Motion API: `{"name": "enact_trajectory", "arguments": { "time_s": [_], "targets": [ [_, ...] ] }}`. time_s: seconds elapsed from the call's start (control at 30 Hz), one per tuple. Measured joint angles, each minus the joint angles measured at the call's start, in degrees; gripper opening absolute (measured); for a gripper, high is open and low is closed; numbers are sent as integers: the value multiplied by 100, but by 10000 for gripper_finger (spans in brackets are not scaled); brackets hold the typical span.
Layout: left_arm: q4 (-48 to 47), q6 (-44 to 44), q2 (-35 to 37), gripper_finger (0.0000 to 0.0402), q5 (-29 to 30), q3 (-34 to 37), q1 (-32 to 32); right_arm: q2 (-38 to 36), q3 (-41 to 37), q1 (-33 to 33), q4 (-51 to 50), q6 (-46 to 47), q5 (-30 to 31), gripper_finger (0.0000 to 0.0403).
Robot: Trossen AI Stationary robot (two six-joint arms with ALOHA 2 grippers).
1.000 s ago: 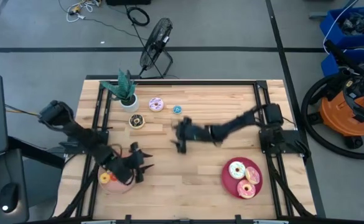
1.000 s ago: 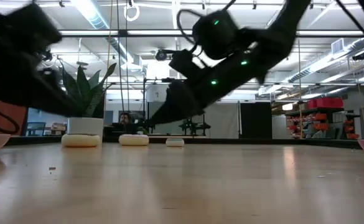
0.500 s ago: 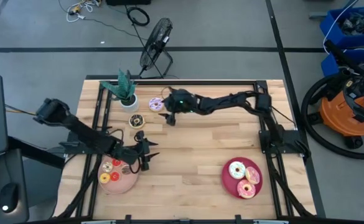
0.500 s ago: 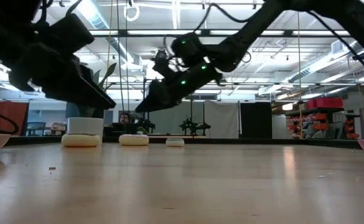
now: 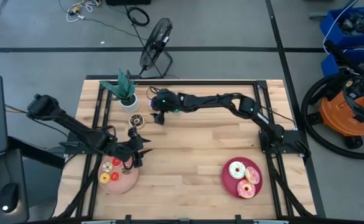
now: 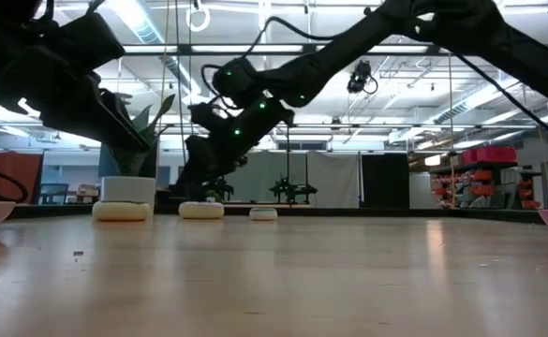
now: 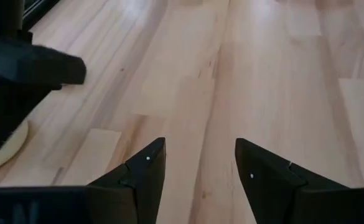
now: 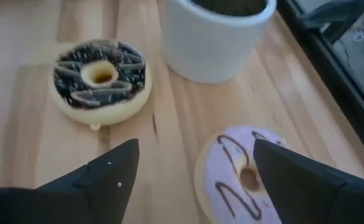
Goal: Pick & Place donuts
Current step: Put the big purple donut on the dark pink plate
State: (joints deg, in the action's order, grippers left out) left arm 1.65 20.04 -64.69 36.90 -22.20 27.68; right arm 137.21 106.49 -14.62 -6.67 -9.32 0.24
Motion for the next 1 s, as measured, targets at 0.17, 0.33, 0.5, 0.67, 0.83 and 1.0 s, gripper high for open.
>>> {"name": "enact_trajectory", "arguments": {
  "time_s": [0.17,0.33,0.5,0.67,0.83,1.0],
  "targets": [
    [11,-5,-2,199,0,0,131,301,450,46,-481,-67,226,302],
    [18,32,-2,199,2,0,285,373,811,41,-875,-20,232,281],
    [28,34,-2,199,2,0,415,410,786,12,-1174,220,285,260],
    [30,37,-2,199,7,0,511,408,752,11,-1127,133,446,239],
    [50,37,-4,199,9,0,600,522,747,35,-1067,-220,665,209],
    [82,37,-4,199,9,0,646,646,757,127,-938,-642,1130,160]
  ]
}}
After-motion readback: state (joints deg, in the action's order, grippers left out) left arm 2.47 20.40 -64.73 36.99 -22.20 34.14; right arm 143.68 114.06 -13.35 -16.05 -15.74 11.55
